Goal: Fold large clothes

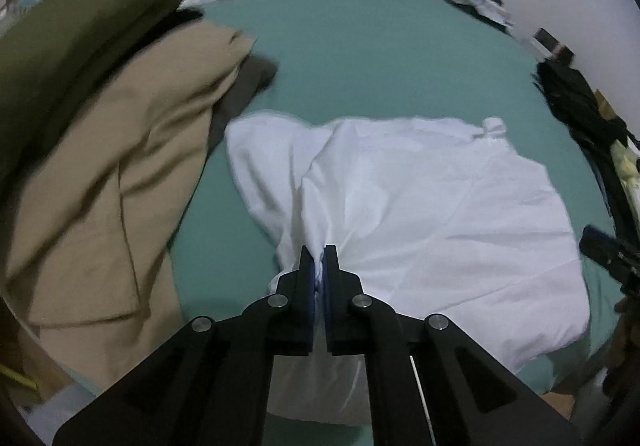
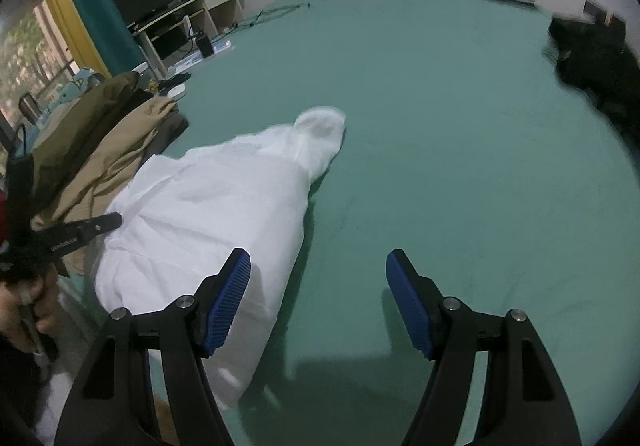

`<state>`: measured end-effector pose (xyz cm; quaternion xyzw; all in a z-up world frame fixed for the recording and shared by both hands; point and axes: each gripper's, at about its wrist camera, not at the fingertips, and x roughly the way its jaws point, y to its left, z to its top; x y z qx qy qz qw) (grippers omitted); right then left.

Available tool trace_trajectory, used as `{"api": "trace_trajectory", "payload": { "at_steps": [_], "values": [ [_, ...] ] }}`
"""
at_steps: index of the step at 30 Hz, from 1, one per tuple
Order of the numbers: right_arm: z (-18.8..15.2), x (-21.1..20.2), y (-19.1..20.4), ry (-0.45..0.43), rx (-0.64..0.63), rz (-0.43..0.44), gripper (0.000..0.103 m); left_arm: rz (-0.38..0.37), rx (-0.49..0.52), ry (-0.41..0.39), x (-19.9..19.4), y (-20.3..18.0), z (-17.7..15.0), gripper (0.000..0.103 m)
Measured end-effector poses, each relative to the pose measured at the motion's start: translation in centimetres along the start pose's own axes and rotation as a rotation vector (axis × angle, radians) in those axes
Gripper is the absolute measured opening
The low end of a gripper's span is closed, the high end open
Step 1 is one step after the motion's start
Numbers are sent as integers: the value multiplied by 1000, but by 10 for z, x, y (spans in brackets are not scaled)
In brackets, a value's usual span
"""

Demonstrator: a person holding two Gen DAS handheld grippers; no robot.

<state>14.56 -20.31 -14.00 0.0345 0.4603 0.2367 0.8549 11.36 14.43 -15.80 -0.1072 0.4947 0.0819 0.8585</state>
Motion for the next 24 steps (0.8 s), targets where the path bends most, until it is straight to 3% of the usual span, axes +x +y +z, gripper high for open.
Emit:
{"api": "trace_trajectory", "payload": {
  "at_steps": [3, 7, 10, 11, 12, 13, 18, 24],
  "values": [
    [-11, 20, -4, 27, 59, 102, 71, 3, -43, 47, 6, 11, -11, 6],
    [-24, 40, -19, 33, 233, 270, 71, 25, -42, 47, 6, 16, -14, 9],
    [-30, 46, -16, 21, 247, 318, 68, 37, -42, 51, 7, 17, -15, 10],
    [-31, 47, -13, 24, 238, 332, 58, 40, -43, 52, 7, 16, -16, 10],
    [-32, 49, -11, 35, 244, 378, 34, 40, -44, 53, 5, 15, -15, 11],
    [-33, 51, -10, 51, 265, 411, 32, 40, -45, 55, 6, 13, -14, 11],
    [-32, 39, 4, 49, 186, 326, 21, 5, -43, 42, -7, 9, -14, 37],
    [-34, 2, -2, 23, 89, 150, 19, -72, -38, 8, -22, -8, -15, 43]
  ]
}}
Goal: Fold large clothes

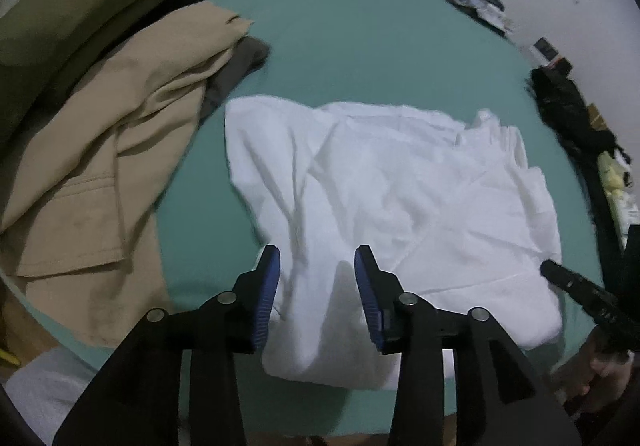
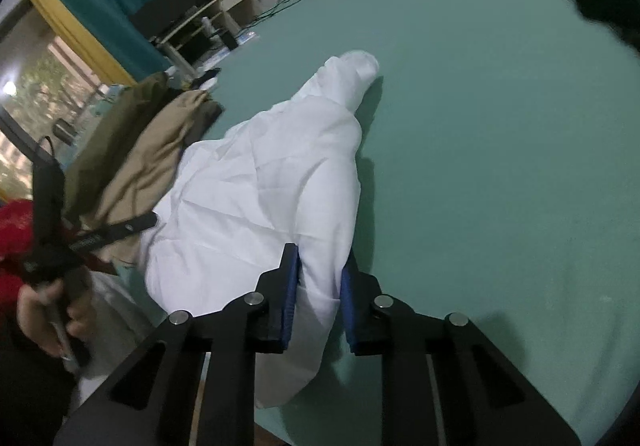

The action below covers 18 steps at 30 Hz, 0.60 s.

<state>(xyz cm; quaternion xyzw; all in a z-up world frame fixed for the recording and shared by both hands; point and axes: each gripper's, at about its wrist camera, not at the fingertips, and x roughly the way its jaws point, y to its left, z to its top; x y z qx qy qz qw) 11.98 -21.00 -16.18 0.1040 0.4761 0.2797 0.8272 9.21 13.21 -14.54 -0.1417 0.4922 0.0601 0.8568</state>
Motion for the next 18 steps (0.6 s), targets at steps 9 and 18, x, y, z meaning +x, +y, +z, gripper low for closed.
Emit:
{"api": "trace_trajectory", "payload": {
  "at_steps": [9, 18],
  "values": [
    [-16, -61, -46, -30, -14, -240, 1, -98, 98, 1, 4, -58, 1, 53],
    [-13, -65, -63, -48, 52, -104, 10, -47, 50, 21, 25, -41, 11, 60]
  ]
}}
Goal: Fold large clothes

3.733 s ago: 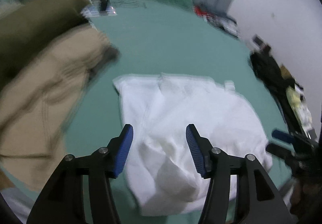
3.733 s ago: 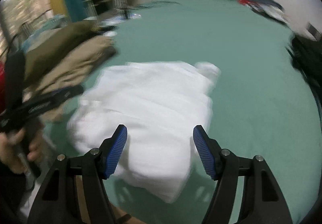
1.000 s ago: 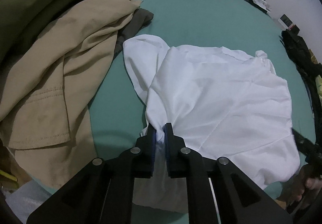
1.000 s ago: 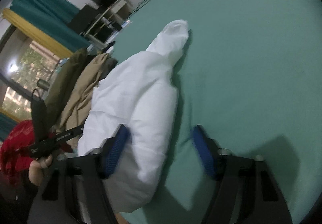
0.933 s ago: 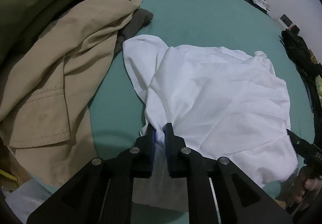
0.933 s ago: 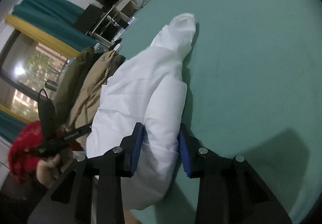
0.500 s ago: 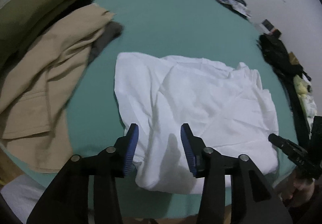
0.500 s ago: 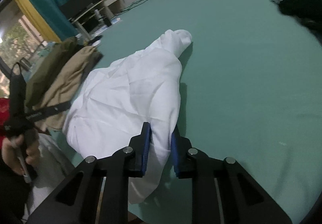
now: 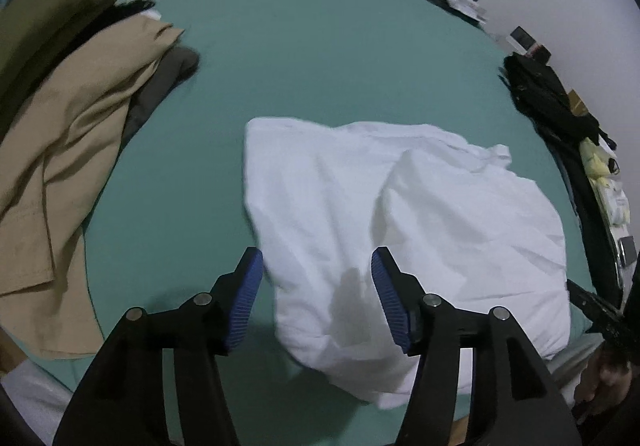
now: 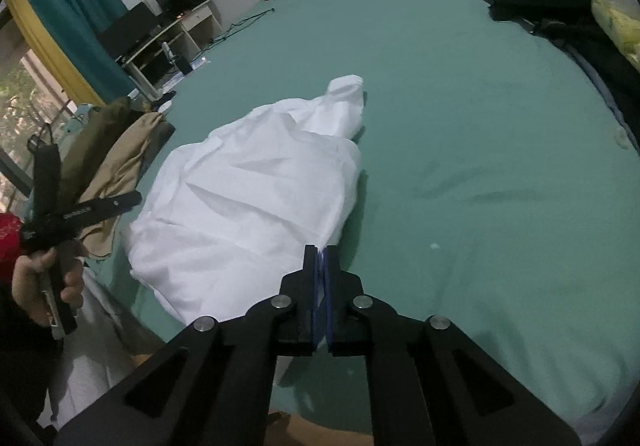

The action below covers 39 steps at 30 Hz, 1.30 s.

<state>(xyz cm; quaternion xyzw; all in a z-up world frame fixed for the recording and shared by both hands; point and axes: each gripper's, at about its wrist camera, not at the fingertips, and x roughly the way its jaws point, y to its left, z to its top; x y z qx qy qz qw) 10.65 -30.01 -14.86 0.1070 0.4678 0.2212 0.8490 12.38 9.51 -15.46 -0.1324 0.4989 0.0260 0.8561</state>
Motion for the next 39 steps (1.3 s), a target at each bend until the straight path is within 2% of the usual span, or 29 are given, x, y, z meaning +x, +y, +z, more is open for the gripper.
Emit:
{"api": "trace_trajectory", "payload": {
  "at_steps": [2, 3, 4, 7, 8, 10, 11, 12, 13, 16, 18, 21, 23, 26, 28, 29, 32, 34, 35, 36, 37, 39],
  "values": [
    [1, 1, -6, 0, 20, 29, 38, 7, -8, 9, 2, 9, -1, 61],
    [2, 0, -11, -11, 48, 45, 63, 12, -20, 11, 3, 15, -2, 62],
    [3, -2, -15, -28, 72, 58, 68, 16, -43, 13, 4, 25, -2, 64],
    [6, -4, -27, -52, 130, 109, 68, 6, -96, 25, 12, 45, -1, 68],
    [7, -1, -30, -49, 142, 120, 68, -28, -102, 34, 17, 47, 0, 69],
    [9, 6, -31, -34, 152, 133, 68, -139, -97, 54, 26, 41, 0, 75],
    [9, 14, -31, -14, 155, 140, 68, -187, -81, 57, 31, 34, 2, 82],
    [10, 20, -29, 2, 154, 143, 68, -220, -62, 60, 35, 27, 3, 84],
    [10, 27, -27, 21, 149, 150, 68, -252, -49, 67, 39, 21, 5, 84],
    [15, 50, -11, 66, 97, 159, 68, -412, -28, 111, 49, 3, 11, 84],
    [18, 63, -1, 65, 69, 158, 68, -469, 21, 152, 56, -15, 11, 84],
    [22, 82, 12, 66, 51, 149, 69, -411, 124, 171, 65, -43, 5, 84],
    [24, 87, 19, 66, 24, 145, 69, -408, 126, 175, 66, -47, 6, 84],
    [24, 88, 19, 64, 26, 159, 69, -431, 77, 171, 70, -42, 6, 84],
    [22, 89, 19, 58, 28, 163, 68, -403, 87, 142, 68, -45, 0, 84],
    [21, 89, 19, 59, 25, 166, 66, -376, 111, 131, 67, -50, -3, 84],
    [17, 92, 22, 70, 27, 199, 48, -322, 159, 118, 64, -61, -5, 84],
    [14, 94, 18, 72, 67, 248, 37, -330, 158, 106, 64, -66, -7, 73],
    [13, 94, 17, 66, 74, 252, 35, -359, 155, 106, 63, -67, -9, 56],
    [12, 93, 17, 61, 79, 254, 31, -389, 148, 109, 62, -69, -12, 46],
    [11, 92, 18, 54, 82, 248, 28, -381, 152, 100, 63, -73, -13, 45],
    [10, 89, 23, 38, 73, 227, 25, -369, 173, 79, 60, -76, -15, 31]
  ]
}}
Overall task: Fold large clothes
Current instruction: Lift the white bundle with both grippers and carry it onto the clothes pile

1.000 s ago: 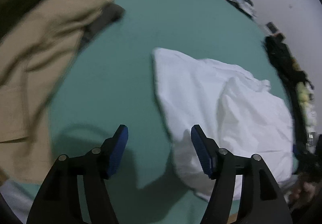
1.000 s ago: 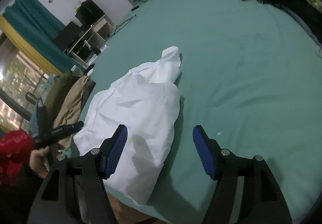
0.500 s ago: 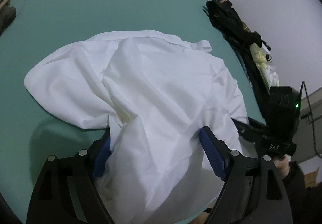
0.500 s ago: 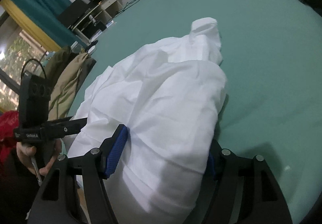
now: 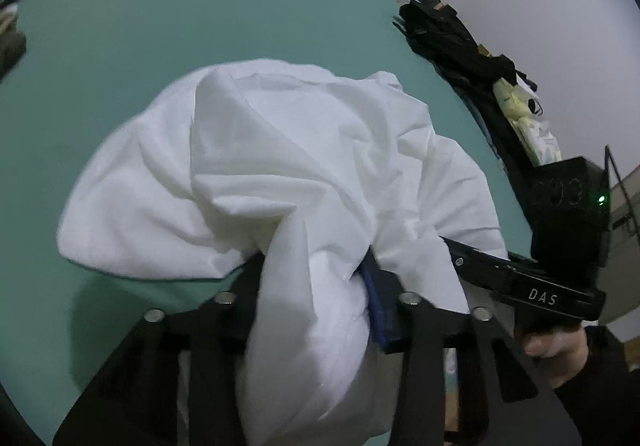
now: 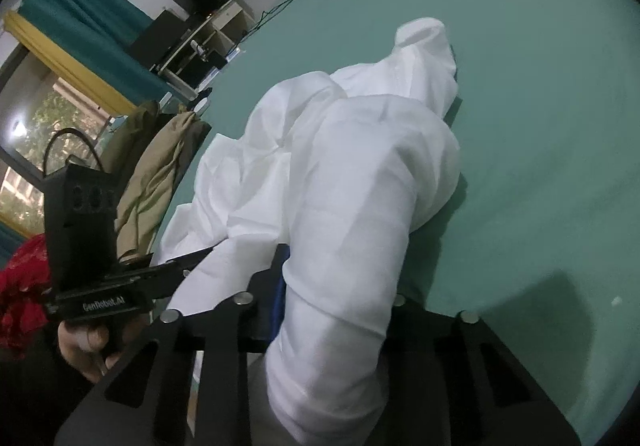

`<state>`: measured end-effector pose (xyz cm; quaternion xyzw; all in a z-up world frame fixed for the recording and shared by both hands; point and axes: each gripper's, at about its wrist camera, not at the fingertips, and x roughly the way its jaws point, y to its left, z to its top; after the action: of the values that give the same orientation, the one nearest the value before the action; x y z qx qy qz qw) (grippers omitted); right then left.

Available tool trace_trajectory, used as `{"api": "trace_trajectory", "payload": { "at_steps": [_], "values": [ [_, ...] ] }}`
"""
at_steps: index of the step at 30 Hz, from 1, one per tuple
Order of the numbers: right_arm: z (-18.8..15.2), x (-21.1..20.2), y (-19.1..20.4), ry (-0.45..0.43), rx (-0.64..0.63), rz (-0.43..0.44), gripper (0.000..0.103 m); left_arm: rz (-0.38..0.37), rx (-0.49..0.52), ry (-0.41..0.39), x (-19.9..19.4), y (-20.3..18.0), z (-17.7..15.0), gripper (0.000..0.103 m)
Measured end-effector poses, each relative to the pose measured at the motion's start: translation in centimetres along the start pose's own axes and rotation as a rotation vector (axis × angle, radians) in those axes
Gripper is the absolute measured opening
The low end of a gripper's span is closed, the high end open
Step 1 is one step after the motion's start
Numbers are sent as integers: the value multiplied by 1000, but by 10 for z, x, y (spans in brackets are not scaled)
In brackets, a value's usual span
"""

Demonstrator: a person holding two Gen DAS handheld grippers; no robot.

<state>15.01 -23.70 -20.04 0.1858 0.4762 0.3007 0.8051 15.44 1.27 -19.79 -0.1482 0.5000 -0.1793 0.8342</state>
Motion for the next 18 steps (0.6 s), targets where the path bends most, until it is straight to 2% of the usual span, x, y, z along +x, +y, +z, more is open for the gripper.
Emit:
{"api": "trace_trajectory", "payload": {
  "at_steps": [6, 7, 10, 11, 12, 18],
  "values": [
    [0, -21, 25, -75, -85, -57, 20, 51, 52, -62, -17, -16, -5, 25],
    [0, -25, 29, -89, -89, -58, 19, 32, 52, -80, -22, -17, -6, 24],
    [2, -41, 38, -128, -111, -54, 19, 39, 58, -112, -36, -23, -6, 22],
    [4, -46, 42, -140, -121, -56, 19, 43, 60, -120, -41, -24, -5, 15],
    [6, -51, 46, -150, -131, -57, 19, 50, 61, -127, -45, -25, -4, 14],
    [14, -75, 67, -212, -162, -41, 18, 28, 67, -191, -81, -32, 3, 14]
  ]
}}
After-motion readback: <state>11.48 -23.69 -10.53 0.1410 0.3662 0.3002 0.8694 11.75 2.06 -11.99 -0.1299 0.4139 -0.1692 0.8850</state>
